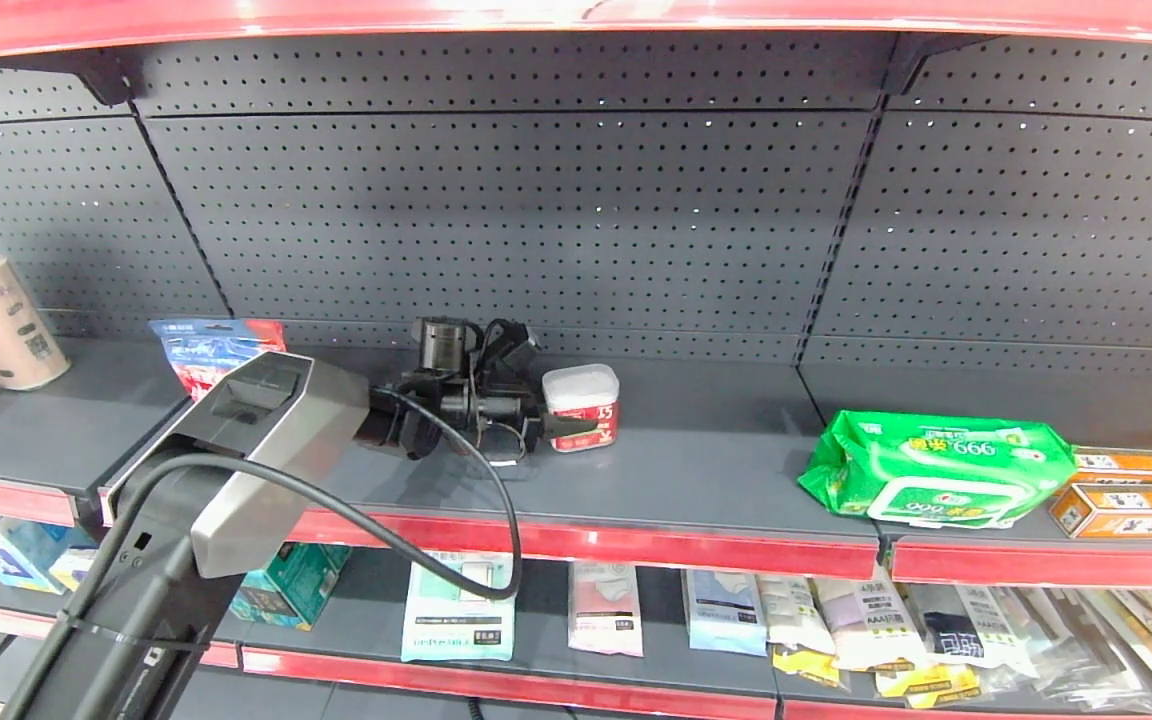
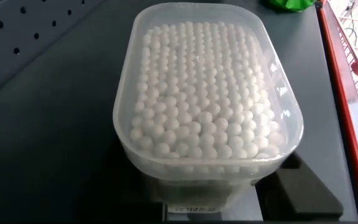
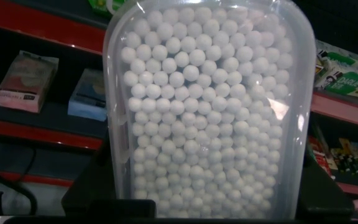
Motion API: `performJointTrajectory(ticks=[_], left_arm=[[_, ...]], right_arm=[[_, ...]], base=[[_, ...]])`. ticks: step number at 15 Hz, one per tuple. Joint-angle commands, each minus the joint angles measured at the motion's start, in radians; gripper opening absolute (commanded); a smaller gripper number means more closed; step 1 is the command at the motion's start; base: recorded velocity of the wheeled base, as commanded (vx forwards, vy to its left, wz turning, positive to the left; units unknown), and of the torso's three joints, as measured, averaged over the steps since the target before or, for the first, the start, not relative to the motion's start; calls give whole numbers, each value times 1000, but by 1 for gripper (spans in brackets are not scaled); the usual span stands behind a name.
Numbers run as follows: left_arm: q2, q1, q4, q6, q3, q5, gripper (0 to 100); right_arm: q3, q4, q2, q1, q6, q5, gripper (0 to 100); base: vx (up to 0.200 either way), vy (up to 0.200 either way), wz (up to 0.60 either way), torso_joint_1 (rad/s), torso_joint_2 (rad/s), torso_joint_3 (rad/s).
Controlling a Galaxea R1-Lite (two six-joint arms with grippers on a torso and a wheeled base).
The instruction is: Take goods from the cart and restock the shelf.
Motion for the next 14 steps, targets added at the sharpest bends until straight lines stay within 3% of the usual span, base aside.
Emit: performJointTrajectory(ticks=[1, 9, 14], left_arm=[[-25, 12, 0, 1, 12, -6, 0], [-181, 43, -30, 14, 279, -83, 0], [-200, 67, -257, 14, 486, -136, 0]], right_arm=[[0, 0, 7, 0, -1, 1, 0], [0, 0, 7, 2, -1, 1, 0], [0, 0, 7, 2, -1, 1, 0]], base=[[0, 0, 0, 0, 0, 0], [0, 0, 0, 0, 0, 0], [0, 0, 0, 0, 0, 0]])
